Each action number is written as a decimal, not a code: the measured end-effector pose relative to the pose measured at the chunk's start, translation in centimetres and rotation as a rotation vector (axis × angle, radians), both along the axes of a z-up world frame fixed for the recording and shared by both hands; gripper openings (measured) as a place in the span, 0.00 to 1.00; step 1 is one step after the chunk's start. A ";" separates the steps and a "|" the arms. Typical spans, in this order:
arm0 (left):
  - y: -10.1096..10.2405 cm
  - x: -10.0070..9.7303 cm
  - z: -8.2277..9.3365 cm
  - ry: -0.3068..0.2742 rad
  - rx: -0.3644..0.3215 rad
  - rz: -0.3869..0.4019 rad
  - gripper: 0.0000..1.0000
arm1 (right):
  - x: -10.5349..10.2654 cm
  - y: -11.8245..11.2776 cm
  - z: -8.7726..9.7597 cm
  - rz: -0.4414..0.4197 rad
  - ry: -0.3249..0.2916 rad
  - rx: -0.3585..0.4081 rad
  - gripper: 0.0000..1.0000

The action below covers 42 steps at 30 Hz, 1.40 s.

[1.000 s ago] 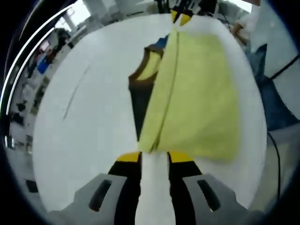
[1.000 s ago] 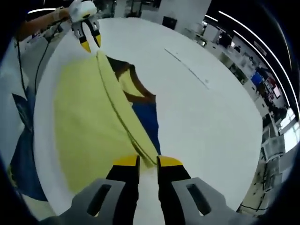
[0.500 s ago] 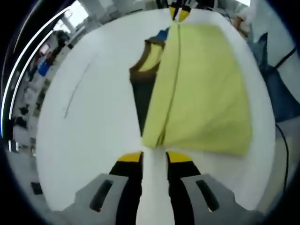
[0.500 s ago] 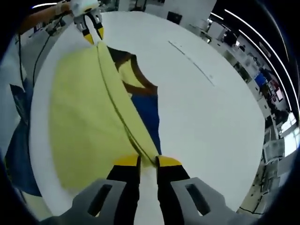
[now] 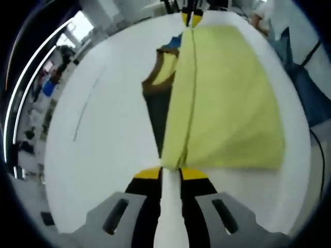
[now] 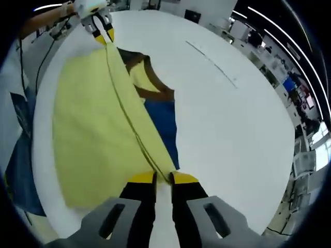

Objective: Fold the garment on the visible template until the final outline fits inside the template.

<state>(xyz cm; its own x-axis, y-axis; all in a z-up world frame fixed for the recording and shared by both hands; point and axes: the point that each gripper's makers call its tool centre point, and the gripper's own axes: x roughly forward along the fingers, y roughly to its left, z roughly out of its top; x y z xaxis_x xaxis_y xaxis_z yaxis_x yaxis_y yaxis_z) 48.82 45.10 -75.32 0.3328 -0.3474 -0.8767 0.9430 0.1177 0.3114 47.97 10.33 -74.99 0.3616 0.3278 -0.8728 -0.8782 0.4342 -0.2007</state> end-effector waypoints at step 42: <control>-1.3 2.5 1.2 0.166 -0.387 0.385 0.00 | 1.4 -0.5 0.4 -0.108 0.003 0.068 0.02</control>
<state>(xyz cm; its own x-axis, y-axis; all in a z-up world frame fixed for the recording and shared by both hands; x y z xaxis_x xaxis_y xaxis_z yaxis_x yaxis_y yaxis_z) 51.31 43.75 -74.12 0.3674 -0.5343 -0.7613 0.8421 0.5385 0.0284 49.37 9.82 -74.57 0.3956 0.3454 -0.8510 -0.8259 0.5392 -0.1650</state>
